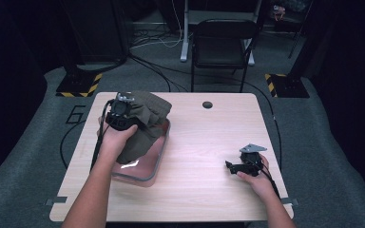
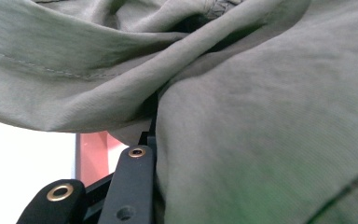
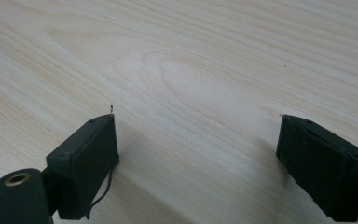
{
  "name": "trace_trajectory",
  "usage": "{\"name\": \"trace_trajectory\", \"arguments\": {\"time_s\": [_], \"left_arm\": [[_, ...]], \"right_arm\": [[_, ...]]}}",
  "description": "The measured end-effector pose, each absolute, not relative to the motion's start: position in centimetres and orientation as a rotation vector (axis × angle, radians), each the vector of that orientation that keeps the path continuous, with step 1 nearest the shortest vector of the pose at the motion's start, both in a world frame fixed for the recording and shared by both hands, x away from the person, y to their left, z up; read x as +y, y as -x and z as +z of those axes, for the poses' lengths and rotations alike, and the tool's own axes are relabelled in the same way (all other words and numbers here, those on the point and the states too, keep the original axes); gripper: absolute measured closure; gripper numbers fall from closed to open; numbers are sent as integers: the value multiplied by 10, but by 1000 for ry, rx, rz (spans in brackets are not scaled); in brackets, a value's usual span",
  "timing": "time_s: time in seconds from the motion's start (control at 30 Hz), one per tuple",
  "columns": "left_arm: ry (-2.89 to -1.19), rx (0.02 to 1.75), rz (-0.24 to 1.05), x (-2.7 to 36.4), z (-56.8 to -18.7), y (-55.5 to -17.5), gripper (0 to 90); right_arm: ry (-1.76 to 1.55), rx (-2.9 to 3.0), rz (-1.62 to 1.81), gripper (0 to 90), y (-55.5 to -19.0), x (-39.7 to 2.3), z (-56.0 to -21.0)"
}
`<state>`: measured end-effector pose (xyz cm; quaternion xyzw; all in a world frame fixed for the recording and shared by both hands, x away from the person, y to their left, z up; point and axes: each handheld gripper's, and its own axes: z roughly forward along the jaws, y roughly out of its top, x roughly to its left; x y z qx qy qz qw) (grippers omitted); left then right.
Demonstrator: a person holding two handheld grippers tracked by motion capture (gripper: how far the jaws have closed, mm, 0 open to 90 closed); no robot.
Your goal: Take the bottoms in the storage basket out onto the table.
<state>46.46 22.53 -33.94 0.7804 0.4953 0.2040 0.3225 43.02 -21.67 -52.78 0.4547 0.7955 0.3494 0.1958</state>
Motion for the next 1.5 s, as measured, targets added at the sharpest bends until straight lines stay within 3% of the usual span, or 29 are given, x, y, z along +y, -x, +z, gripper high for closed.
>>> {"name": "trace_trajectory", "arguments": {"time_s": [1.5], "left_arm": [[-2097, 1162, 495, 166, -332, -467, 685]], "right_arm": [[-1274, 2229, 979, 118, -430, -217, -528]]}}
